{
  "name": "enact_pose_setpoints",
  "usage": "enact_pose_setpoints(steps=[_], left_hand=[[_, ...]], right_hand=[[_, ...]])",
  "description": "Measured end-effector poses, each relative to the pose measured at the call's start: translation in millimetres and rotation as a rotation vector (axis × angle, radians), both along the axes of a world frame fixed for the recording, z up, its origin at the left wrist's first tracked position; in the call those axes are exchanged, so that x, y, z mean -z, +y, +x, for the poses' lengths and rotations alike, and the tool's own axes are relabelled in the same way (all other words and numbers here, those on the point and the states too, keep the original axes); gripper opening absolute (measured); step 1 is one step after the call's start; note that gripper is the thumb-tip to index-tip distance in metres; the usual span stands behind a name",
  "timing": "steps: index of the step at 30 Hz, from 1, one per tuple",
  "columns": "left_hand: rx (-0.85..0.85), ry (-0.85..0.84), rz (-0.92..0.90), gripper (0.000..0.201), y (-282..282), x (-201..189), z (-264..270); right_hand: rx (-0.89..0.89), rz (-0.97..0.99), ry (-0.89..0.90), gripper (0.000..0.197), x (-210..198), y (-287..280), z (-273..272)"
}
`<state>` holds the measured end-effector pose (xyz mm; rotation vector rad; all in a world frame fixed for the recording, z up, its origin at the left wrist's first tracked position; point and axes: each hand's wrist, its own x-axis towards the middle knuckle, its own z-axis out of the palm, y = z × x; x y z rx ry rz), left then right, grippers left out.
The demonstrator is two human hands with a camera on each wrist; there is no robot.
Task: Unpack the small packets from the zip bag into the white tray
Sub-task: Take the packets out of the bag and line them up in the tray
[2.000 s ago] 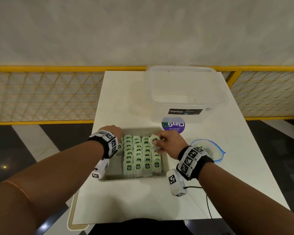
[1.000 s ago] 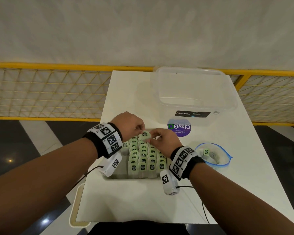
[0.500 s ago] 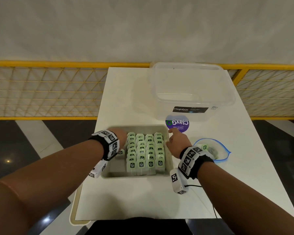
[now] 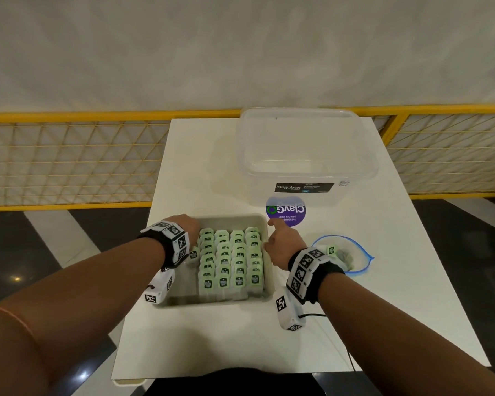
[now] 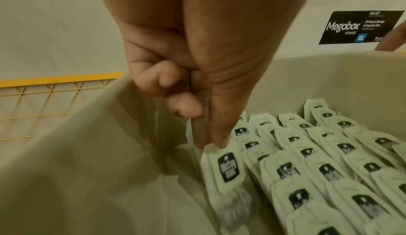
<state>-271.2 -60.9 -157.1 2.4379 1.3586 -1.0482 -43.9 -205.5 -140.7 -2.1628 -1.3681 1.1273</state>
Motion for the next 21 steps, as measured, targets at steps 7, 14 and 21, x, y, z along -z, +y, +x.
enact_pose_setpoints(steps=[7, 14, 21], left_hand=[[-0.008, -0.094, 0.072, 0.019, -5.8, -44.0, 43.4], [0.093, -0.42, 0.02, 0.028, -59.4, -91.3, 160.2], [0.093, -0.541, -0.086, 0.021, -112.4, -54.1, 245.2]], right_hand=[[-0.008, 0.091, 0.035, 0.035, -20.1, -13.4, 45.3], [-0.011, 0.078, -0.201, 0.016, -27.2, -33.5, 124.3], [-0.057, -0.205, -0.408, 0.024, -14.0, -63.8, 186.5]])
